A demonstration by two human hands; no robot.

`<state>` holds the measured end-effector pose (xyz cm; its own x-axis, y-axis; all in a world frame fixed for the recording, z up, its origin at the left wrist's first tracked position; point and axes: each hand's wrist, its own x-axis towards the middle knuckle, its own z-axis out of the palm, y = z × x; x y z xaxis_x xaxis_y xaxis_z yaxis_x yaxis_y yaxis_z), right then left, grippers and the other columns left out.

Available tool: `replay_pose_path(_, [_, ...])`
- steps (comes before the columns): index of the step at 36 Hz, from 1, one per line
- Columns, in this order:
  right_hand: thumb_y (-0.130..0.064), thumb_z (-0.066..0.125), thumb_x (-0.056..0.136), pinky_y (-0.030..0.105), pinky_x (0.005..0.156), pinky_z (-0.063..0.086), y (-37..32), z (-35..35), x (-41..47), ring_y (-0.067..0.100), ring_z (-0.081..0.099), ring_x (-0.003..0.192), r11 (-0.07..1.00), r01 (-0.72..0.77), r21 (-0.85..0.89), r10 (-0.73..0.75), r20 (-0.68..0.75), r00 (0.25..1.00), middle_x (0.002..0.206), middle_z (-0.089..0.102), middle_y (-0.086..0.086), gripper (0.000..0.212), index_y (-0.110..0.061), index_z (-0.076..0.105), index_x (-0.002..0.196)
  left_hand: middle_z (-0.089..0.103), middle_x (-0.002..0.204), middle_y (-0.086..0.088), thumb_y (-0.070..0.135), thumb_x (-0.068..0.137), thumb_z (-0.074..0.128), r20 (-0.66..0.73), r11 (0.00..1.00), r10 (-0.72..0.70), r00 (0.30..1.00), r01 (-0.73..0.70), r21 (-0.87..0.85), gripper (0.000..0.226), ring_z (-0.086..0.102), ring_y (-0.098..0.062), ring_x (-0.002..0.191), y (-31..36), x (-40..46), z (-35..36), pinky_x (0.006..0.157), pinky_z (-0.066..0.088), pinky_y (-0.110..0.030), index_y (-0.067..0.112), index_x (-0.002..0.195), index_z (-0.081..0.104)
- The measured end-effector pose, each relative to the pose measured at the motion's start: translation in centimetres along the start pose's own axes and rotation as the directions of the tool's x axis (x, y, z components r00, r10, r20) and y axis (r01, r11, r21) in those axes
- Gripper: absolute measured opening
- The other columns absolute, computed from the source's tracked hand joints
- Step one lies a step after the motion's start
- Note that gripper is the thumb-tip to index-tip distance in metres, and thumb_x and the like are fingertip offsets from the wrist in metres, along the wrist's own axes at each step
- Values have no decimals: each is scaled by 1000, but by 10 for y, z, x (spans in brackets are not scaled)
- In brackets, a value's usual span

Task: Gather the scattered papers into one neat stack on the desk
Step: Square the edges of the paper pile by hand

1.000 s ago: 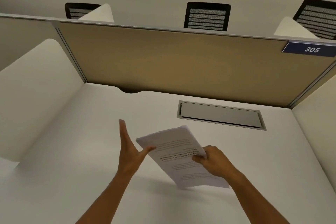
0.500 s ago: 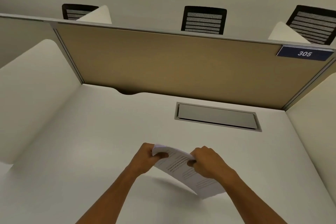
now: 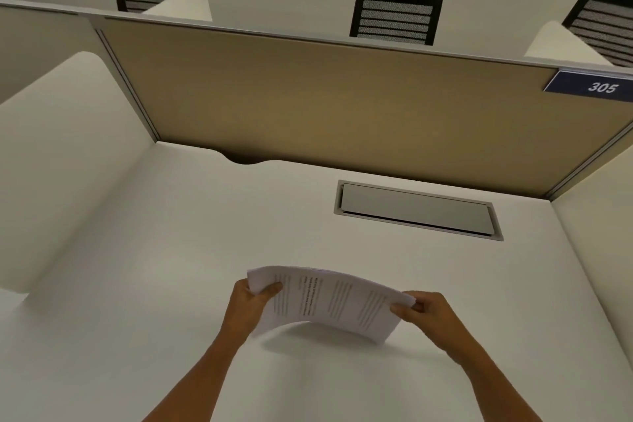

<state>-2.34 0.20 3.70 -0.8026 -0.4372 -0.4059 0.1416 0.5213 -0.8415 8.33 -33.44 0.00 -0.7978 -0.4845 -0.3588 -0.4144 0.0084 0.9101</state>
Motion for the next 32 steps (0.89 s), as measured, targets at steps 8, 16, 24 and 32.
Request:
replay_pose_path(8, [-25,73,89,19,72,58,17,32,0,13,74,96,975,-37,219,53,-65,996,102,79,-3,17,-27,77,106,79,80,3,23,82,78,28,999,-37,999,38,-28,5,75,-24,80,-7,1,5,70,61,-35,28,83,77])
replay_pose_path(16, [-29,65,94,19,63,57,14,51,4,7,74,83,981,-28,191,54,-132,990,91,79,-10,14,-38,76,91,79,83,4,12,80,79,16,998,-26,1000,27,-50,19,75,-21,82,-10,-3,6,67,63,-32,29,88,75])
replay_pose_path(24, [-18,62,97,17,66,56,11,57,4,2,71,79,982,16,190,16,-164,986,87,78,-7,27,-39,76,88,78,83,2,9,78,81,-34,994,-60,998,56,-96,22,72,-19,82,-20,-5,5,63,59,-25,26,88,73])
replay_pose_path(32, [-24,63,97,17,64,56,19,61,8,4,72,79,978,-3,207,41,-180,983,87,78,-7,26,-45,76,90,80,87,1,10,78,81,-14,994,-48,999,46,-95,22,74,-17,85,-28,-8,6,66,60,-23,27,92,76])
